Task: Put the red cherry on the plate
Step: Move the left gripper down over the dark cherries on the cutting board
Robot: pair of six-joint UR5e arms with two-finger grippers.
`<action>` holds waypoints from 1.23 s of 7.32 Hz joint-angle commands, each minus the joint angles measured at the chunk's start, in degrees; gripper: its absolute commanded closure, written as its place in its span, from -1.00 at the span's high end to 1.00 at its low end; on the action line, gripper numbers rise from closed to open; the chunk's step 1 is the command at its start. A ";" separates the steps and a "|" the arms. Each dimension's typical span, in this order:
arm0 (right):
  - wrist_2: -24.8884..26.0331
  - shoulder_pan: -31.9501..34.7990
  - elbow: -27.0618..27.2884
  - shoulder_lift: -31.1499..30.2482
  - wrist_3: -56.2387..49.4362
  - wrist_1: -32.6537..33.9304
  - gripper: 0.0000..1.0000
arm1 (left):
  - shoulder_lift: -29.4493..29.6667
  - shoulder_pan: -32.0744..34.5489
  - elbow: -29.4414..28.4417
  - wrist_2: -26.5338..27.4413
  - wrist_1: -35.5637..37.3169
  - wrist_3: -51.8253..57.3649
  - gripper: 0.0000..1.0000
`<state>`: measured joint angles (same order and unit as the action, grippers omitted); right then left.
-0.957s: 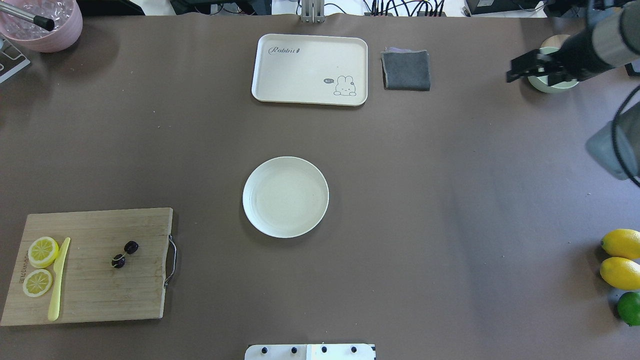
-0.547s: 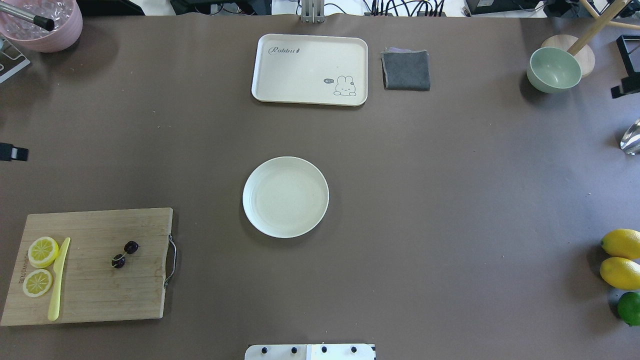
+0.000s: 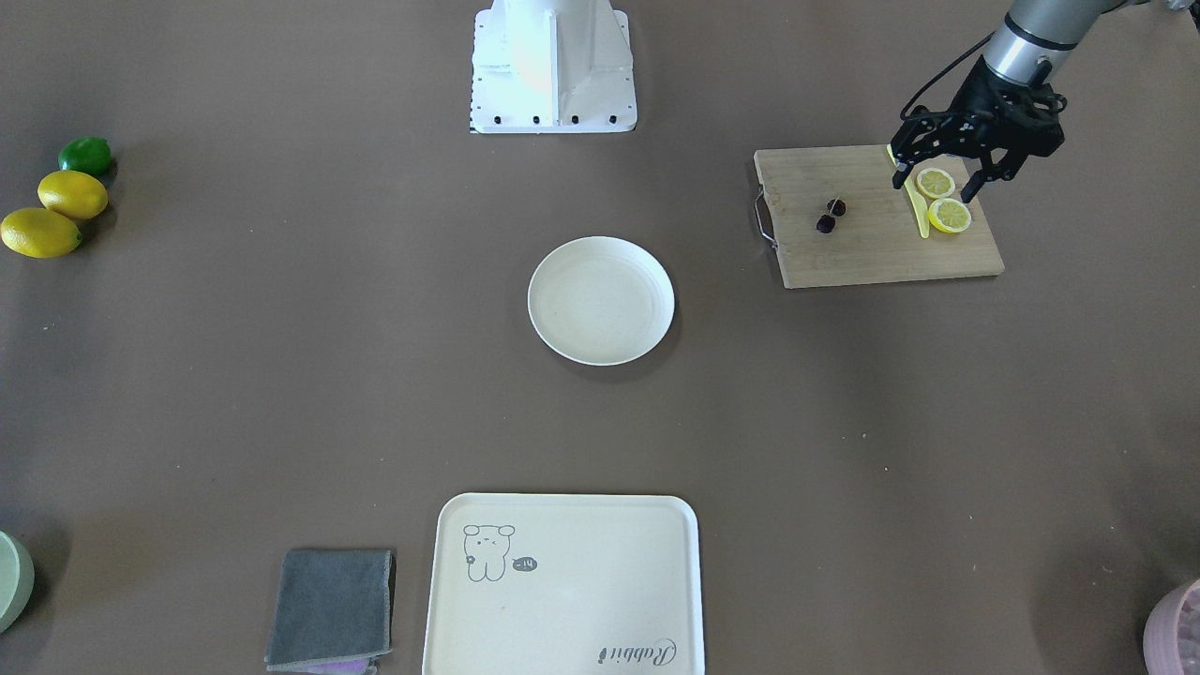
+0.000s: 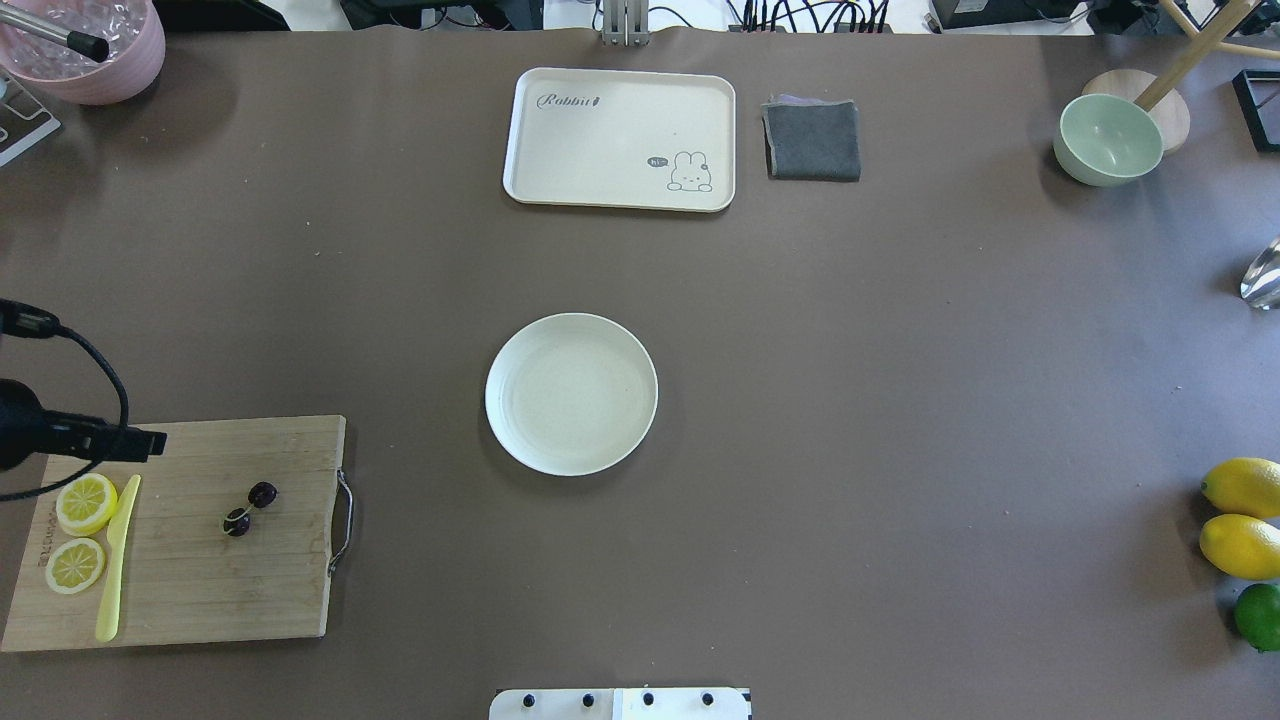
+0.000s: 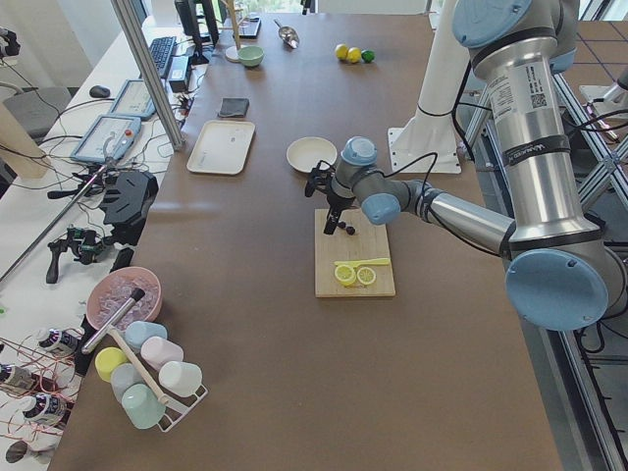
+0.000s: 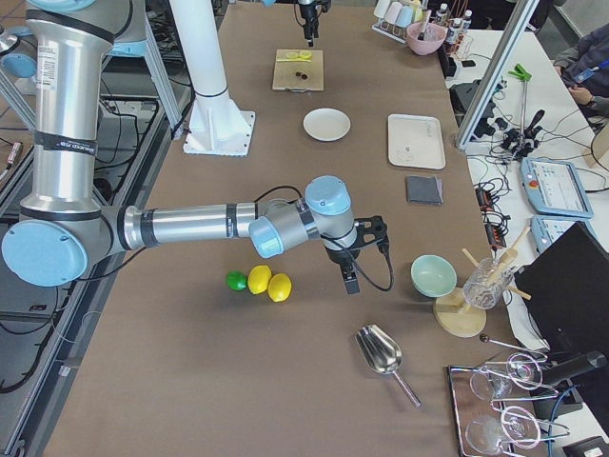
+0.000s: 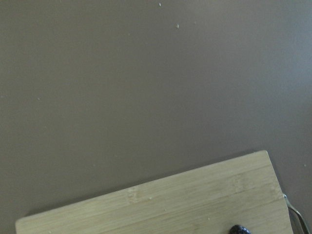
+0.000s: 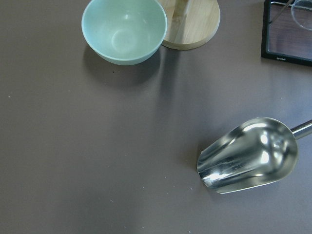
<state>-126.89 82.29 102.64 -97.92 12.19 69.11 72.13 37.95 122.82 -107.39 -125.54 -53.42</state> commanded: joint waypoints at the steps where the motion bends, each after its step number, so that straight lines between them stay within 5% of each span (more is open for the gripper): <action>1: 1.12 0.24 -0.07 -0.60 -1.82 -0.03 1.00 | -0.42 -8.49 -0.38 6.91 -2.16 -4.49 0.83; 7: 1.20 0.33 -0.25 -0.60 -1.46 0.06 1.00 | 4.68 -15.62 -4.52 12.02 -2.25 -6.61 0.36; 9: 1.29 0.33 -0.25 -0.51 -1.38 0.06 1.00 | 4.25 -16.07 -4.43 12.02 -2.25 -6.61 -0.65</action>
<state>-125.63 82.62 102.41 -98.51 10.74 69.17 76.67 22.18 118.38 -95.38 -127.79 -60.02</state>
